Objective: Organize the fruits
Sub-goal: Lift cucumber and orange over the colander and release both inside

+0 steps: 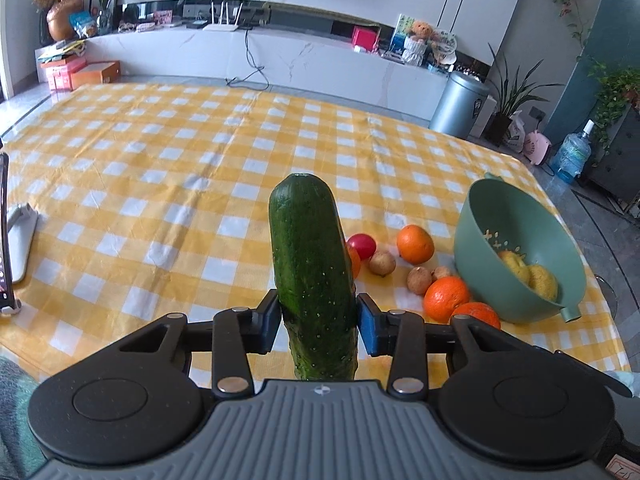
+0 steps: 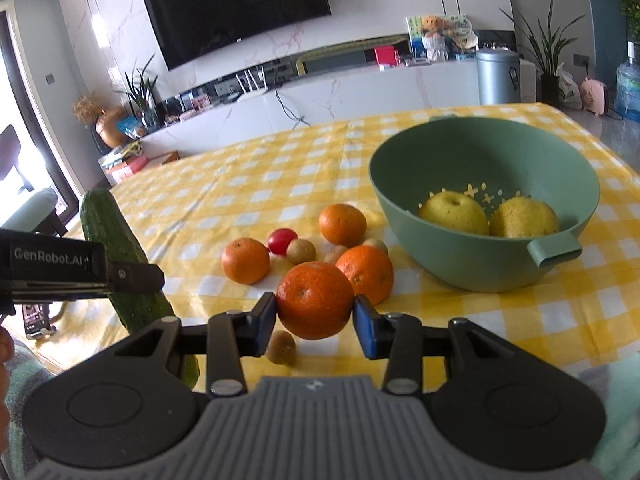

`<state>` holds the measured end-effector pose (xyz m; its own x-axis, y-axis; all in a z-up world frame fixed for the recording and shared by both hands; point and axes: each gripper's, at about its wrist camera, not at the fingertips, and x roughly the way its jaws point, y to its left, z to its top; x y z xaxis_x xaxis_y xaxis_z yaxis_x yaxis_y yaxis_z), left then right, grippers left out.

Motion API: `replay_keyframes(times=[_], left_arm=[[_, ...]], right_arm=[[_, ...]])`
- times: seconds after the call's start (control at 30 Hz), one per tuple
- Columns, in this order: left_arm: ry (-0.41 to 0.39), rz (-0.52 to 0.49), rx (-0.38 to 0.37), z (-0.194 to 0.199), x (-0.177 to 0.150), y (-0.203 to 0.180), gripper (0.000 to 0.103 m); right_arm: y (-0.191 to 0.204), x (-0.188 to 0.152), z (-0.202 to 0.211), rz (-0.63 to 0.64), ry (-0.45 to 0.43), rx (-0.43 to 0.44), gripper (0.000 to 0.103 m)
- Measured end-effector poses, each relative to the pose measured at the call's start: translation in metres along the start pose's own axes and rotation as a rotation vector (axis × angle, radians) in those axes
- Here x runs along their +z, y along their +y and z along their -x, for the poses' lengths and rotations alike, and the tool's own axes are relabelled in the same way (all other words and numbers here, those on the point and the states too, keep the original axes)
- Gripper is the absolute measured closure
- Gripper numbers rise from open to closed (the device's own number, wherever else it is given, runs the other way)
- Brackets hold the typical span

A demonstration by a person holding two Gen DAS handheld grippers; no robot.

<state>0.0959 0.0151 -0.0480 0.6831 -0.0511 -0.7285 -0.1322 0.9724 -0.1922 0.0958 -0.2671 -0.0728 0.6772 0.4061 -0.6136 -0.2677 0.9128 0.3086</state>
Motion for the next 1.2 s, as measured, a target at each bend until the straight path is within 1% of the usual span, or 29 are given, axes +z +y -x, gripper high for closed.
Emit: replay_keyframes(times=[0.2, 0.37, 0.5, 0.7, 0.9, 1.07, 1.2], left_arm=[[-0.054, -0.027, -0.023, 0.015, 0.009, -0.011, 0.058], [-0.075, -0.046, -0.051, 0.023, 0.019, -0.023, 0.058], [-0.088, -0.060, -0.079, 0.026, 0.030, -0.036, 0.058], [-0.096, -0.090, -0.129, 0.026, 0.050, -0.061, 0.058], [-0.110, -0.138, -0.176, 0.019, 0.073, -0.092, 0.058], [-0.097, -0.154, -0.252, 0.004, 0.095, -0.116, 0.058], [-0.075, -0.162, -0.306, -0.019, 0.107, -0.130, 0.058]], right_arm=[[-0.004, 0.004, 0.013, -0.025, -0.048, 0.002, 0.064], [-0.002, 0.014, 0.030, 0.020, -0.113, -0.021, 0.064], [-0.005, 0.028, 0.043, 0.066, -0.157, -0.052, 0.064], [-0.028, 0.057, 0.056, 0.081, -0.198, -0.101, 0.064], [-0.054, 0.085, 0.052, 0.083, -0.204, -0.133, 0.064], [-0.076, 0.108, 0.043, 0.090, -0.179, -0.148, 0.064], [-0.095, 0.116, 0.034, 0.075, -0.149, -0.165, 0.064]])
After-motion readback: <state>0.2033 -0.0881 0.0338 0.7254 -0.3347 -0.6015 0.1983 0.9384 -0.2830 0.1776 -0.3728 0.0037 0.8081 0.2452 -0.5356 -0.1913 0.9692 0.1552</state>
